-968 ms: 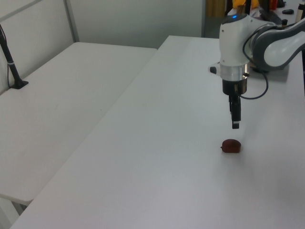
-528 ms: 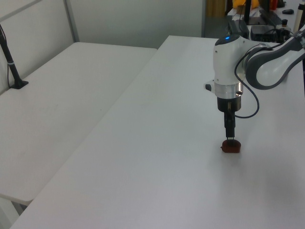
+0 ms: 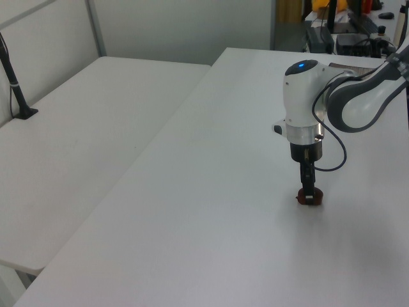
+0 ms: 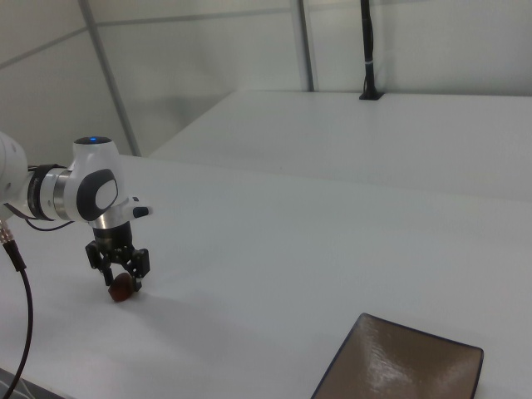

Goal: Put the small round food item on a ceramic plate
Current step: 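Lower the gripper onto the red food item and close on it, then lift the held food item and carry it toward the brown plate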

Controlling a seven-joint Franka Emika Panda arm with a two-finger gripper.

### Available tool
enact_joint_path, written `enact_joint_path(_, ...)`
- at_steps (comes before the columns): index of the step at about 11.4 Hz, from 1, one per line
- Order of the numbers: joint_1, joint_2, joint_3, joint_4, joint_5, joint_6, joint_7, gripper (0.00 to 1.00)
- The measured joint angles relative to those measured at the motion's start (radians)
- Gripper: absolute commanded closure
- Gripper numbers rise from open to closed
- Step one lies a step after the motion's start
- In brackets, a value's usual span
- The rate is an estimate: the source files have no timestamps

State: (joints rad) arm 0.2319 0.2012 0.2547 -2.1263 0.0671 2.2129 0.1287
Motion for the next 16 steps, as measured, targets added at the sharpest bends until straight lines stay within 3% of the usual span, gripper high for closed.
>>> enact_joint_path(7,-0.002,-0.036,0.0,0.015,-0.017,-0.009,-0.001,0.85)
enact_joint_path(13,-0.058,-0.097,-0.007,0.043,-0.216,-0.143,-0.001,0.85)
enact_joint_path(16,-0.103,-0.11,-0.068,0.07,-0.337,-0.165,-0.001,0.84)
